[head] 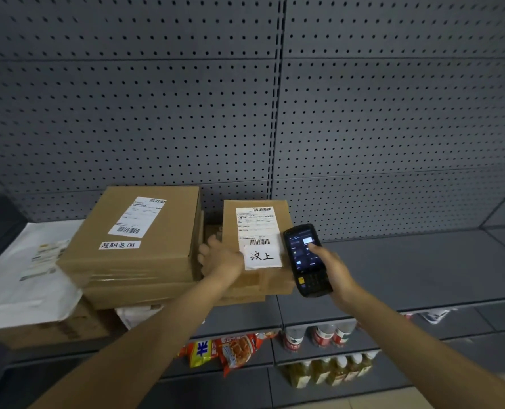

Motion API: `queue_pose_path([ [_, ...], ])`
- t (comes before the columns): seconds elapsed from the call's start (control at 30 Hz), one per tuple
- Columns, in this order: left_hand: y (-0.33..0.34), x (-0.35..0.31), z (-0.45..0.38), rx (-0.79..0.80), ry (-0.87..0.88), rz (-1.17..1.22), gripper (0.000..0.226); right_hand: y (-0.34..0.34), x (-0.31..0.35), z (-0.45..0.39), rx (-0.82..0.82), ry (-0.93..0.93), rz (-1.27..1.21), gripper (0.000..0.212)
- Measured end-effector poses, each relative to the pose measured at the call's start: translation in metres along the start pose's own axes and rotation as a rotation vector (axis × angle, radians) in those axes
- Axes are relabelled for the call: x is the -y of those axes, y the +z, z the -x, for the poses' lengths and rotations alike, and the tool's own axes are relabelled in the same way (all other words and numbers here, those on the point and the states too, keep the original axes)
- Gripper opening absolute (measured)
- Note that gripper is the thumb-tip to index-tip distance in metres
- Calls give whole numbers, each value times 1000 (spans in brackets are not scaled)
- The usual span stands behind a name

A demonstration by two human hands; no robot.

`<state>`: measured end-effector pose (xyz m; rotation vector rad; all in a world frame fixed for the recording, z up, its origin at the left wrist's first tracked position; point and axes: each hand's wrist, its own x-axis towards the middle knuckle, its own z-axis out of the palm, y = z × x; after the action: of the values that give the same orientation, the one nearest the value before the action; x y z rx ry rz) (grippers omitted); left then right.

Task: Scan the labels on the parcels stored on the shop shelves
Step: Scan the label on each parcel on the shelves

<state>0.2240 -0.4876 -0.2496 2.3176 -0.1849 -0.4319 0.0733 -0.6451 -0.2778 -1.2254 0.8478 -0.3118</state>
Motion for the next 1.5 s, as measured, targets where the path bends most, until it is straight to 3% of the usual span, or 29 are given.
queue_pose_path([
  [0.07,0,13,-6,15,-65,108,78,-1,0,3,20,-5,3,76],
  [0.13,0,26,-16,152,-116,288,73,1,1,4,29,-5,-23,72],
  [0.2,2,35,-21,280,-149,457,81,2,0,6,29,-7,-55,71],
  [0.3,15,53,-32,312,-187,532,94,2,-6,9,27,-4,-78,69],
  [0.4,5,52,-8,380,-206,627,82,0,-12,12,41,15,-113,63],
  [0.57,5,65,13,632,-257,710,51,-4,-20,14,66,28,-123,55],
  [0.63,7,73,11,679,-231,729,65,-4,-24,15,60,28,-120,64],
  [0.7,10,79,8,718,-192,742,99,-5,-26,16,60,32,-123,69],
  [0.77,12,83,5,745,-151,740,118,-7,-28,17,61,18,-130,60],
  [0.9,13,85,-2,744,-78,772,114,-6,-29,21,55,-3,-154,46],
  [1.1,18,83,-6,659,-58,942,75,-4,-27,37,68,1,-192,65],
  [1.5,-35,8,-1,429,255,949,124,-2,31,88,262,-111,-236,75],
])
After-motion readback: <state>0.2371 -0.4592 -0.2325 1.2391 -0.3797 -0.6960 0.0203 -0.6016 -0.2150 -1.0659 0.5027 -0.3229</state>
